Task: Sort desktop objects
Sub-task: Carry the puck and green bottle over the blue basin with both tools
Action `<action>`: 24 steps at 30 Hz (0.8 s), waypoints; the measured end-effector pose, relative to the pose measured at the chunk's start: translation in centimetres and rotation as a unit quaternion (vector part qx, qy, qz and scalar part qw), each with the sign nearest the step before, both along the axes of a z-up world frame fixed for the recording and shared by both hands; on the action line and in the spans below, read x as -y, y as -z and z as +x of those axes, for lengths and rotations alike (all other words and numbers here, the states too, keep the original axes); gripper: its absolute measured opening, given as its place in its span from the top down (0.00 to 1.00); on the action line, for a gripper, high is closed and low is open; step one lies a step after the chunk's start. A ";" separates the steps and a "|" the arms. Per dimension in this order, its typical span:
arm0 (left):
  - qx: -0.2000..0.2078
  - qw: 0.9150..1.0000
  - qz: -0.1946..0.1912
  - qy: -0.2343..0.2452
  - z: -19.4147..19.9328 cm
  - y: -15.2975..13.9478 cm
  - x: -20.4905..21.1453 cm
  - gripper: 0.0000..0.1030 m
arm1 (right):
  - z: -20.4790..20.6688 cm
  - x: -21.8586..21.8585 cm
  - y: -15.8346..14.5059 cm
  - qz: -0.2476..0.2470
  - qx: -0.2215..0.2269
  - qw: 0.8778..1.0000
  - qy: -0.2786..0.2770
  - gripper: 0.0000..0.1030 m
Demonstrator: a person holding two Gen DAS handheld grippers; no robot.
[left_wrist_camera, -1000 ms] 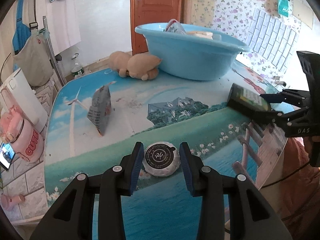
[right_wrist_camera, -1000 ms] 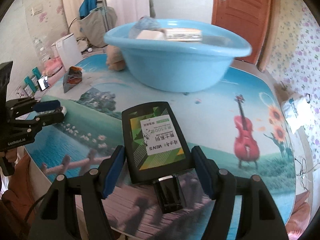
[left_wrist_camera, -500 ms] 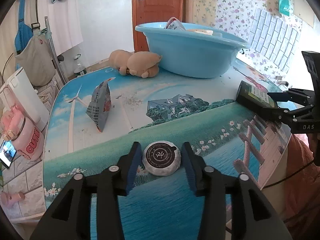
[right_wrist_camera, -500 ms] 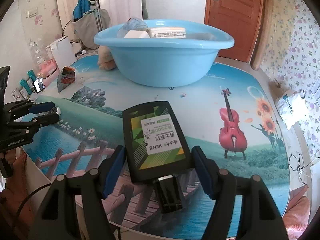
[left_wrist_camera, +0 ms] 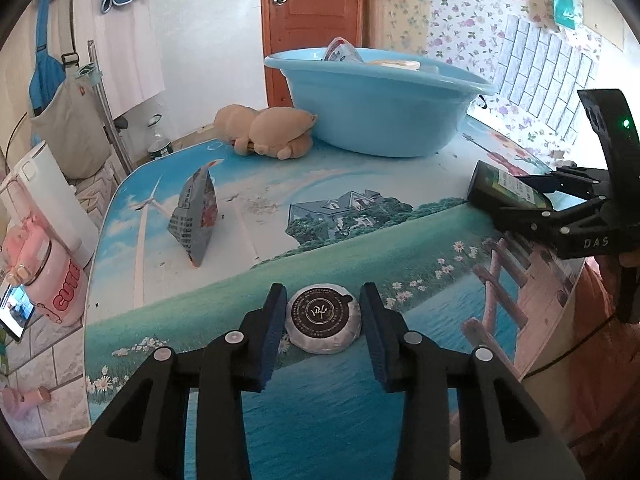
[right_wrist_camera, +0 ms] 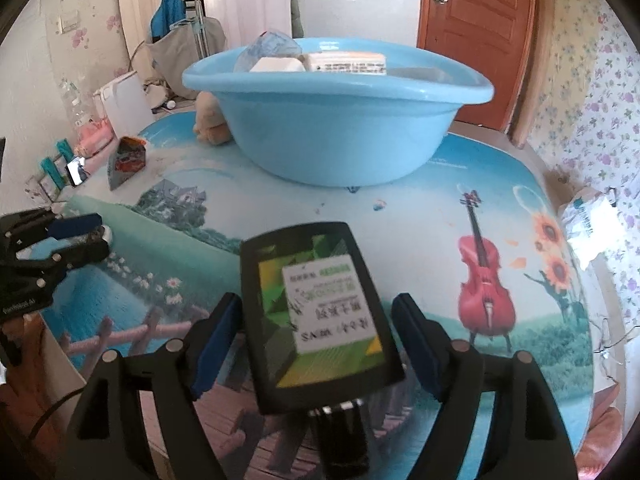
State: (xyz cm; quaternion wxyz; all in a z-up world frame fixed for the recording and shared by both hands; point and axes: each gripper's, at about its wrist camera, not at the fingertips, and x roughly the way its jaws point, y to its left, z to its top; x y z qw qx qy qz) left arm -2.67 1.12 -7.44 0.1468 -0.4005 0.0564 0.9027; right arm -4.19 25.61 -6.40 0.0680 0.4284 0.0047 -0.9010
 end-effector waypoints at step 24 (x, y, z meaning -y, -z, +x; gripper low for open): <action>-0.069 0.997 0.045 -0.015 -0.8 -7.5 0.6 0.64 | 2.4 2.4 -8.8 -0.009 -0.114 0.992 -0.063 0.41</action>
